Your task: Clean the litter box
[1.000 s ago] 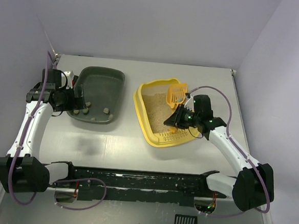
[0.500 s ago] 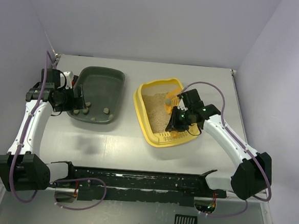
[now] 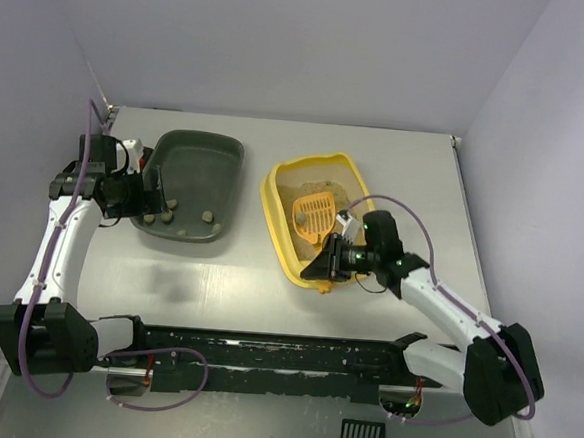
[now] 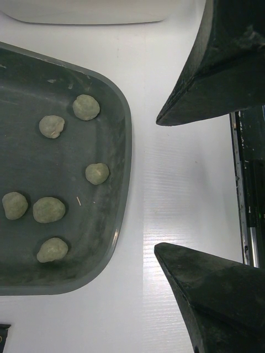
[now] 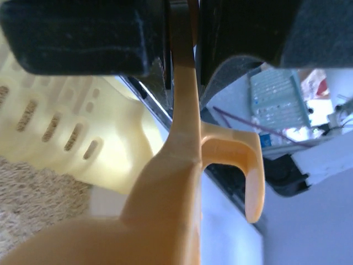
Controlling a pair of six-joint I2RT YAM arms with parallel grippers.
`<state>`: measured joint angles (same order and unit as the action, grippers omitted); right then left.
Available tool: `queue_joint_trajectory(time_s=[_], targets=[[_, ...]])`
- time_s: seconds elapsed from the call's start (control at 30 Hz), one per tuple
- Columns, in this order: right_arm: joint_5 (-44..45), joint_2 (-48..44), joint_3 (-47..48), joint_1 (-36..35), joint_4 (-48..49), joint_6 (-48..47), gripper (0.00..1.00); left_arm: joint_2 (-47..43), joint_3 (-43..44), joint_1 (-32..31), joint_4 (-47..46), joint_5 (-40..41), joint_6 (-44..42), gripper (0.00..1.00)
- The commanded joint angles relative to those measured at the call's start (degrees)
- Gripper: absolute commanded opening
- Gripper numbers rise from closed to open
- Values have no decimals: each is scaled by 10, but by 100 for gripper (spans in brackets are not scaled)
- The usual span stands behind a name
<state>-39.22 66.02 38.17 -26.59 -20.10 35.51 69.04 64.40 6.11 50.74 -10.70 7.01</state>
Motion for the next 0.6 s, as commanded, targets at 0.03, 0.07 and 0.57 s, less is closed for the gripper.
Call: queue_joint_trajectory(time_s=[0.03, 0.07, 0.57], targets=[[-165, -74, -166, 16, 591, 306, 0, -9, -2, 8, -10, -14, -7, 99], [-162, -78, -185, 17, 668, 347, 0, -8, -2, 8, -10, -13, -7, 99], [-122, 101, -245, 28, 1245, 704, 0, 4, -2, 12, -3, -13, -5, 99]])
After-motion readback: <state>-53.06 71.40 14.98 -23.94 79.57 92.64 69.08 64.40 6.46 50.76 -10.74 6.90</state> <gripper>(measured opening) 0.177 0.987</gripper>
